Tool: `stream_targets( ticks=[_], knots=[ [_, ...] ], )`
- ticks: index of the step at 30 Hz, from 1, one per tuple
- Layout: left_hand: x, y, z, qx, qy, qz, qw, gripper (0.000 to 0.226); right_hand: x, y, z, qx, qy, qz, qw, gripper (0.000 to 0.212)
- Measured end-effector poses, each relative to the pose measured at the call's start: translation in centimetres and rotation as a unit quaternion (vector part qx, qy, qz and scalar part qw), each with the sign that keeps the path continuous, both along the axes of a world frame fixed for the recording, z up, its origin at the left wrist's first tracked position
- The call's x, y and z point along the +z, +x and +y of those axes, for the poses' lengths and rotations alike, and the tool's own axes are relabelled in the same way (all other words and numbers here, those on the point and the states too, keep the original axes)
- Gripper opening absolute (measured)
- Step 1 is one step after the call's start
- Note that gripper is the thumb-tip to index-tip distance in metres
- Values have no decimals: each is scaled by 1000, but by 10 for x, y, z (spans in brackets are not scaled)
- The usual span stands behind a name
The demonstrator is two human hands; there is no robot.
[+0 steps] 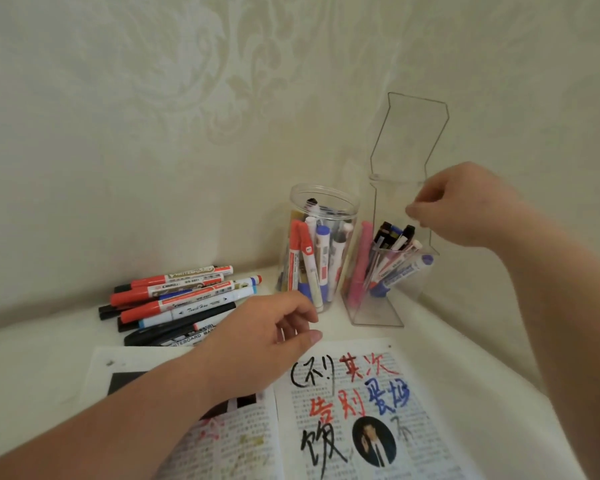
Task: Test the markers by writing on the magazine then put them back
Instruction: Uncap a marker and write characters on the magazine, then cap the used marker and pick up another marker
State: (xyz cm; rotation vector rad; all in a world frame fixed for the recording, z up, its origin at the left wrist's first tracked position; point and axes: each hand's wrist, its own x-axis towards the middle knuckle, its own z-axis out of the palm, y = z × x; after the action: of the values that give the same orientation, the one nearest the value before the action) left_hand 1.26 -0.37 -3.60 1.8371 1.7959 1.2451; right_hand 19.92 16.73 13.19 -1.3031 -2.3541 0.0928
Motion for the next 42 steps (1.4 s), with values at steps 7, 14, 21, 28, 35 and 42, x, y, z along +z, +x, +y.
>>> stream_targets(
  ticks=[7,14,21,28,35,42],
  knots=[
    [-2,1,1,1,0,1,1000,9,-12,5,15,-3,2,-110,994,5],
    [-4,1,2,-2,13,-15,1000,11,-14,-9,27,-52,-36,-276,959,18],
    [-1,2,1,-3,27,-1,1000,11,-5,-1,22,-44,-15,-147,988,17],
    [-1,4,3,-6,50,0,999,11,-2,39,-29,69,203,254,943,22],
    [-1,10,3,-60,30,-15,998,38,-82,13,-64,269,-88,415,865,19],
    [-7,6,6,0,-39,53,998,13,-140,-6,-65,261,-252,462,809,12]
  ],
)
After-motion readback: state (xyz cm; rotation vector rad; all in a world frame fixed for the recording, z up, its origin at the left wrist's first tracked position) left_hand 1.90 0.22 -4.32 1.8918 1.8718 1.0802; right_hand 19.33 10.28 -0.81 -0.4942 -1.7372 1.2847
